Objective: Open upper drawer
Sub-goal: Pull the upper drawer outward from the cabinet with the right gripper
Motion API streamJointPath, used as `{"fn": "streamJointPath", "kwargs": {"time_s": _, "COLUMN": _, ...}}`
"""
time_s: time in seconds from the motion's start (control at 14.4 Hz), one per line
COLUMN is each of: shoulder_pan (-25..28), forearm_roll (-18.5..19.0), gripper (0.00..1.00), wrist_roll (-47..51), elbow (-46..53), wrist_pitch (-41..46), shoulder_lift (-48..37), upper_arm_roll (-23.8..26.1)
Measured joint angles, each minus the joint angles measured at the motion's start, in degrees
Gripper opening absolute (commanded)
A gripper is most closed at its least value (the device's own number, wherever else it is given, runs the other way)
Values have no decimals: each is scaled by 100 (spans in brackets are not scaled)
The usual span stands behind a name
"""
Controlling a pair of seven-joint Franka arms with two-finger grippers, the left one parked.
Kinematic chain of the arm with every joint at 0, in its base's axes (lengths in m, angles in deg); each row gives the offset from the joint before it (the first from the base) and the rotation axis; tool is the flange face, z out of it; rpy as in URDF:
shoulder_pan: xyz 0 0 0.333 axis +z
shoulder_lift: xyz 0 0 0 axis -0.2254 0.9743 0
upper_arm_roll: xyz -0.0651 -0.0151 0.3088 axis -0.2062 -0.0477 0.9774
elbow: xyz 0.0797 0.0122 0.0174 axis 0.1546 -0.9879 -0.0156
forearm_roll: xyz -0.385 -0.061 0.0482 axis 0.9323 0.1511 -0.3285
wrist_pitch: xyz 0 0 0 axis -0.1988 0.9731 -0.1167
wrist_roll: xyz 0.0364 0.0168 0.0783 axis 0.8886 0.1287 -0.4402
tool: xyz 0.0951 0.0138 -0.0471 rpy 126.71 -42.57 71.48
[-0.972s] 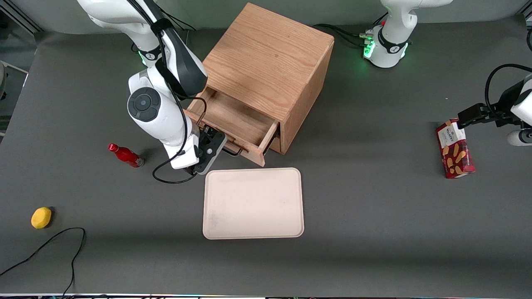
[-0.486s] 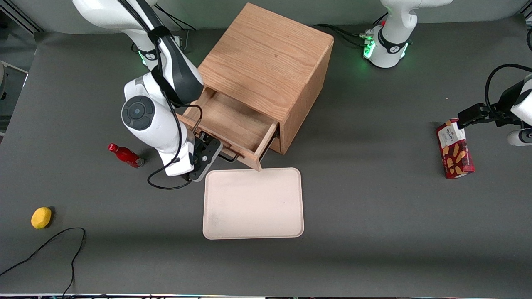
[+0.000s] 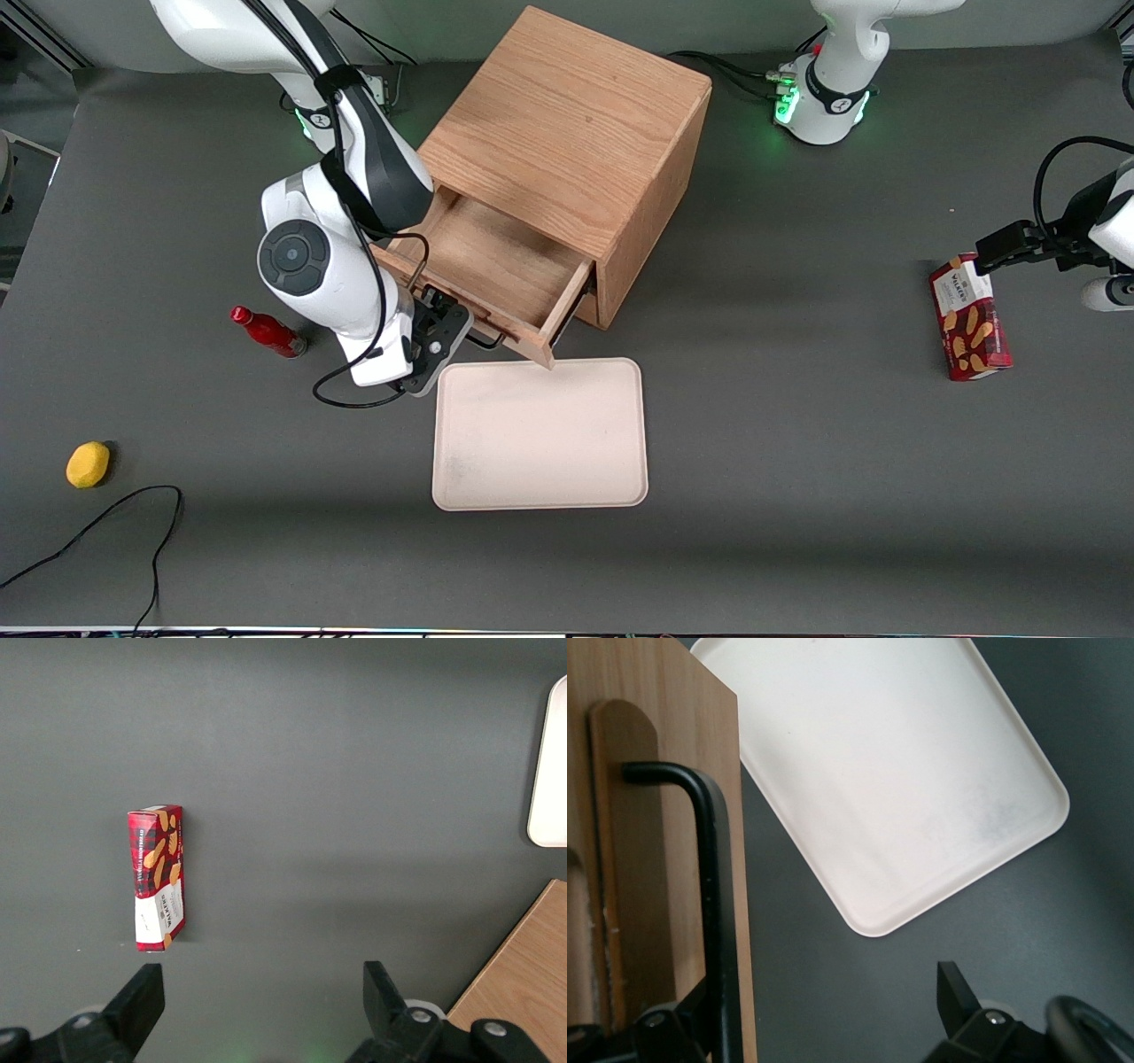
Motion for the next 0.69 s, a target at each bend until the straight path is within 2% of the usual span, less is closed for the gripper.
{"fn": "streamJointPath", "kwargs": {"time_s": 0.69, "shoulder_pan": -120, "forearm_roll": 0, "gripper": 100, "wrist_roll": -155, "elbow": 212, "wrist_pitch": 166, "shoulder_lift": 74, "upper_arm_roll": -112}}
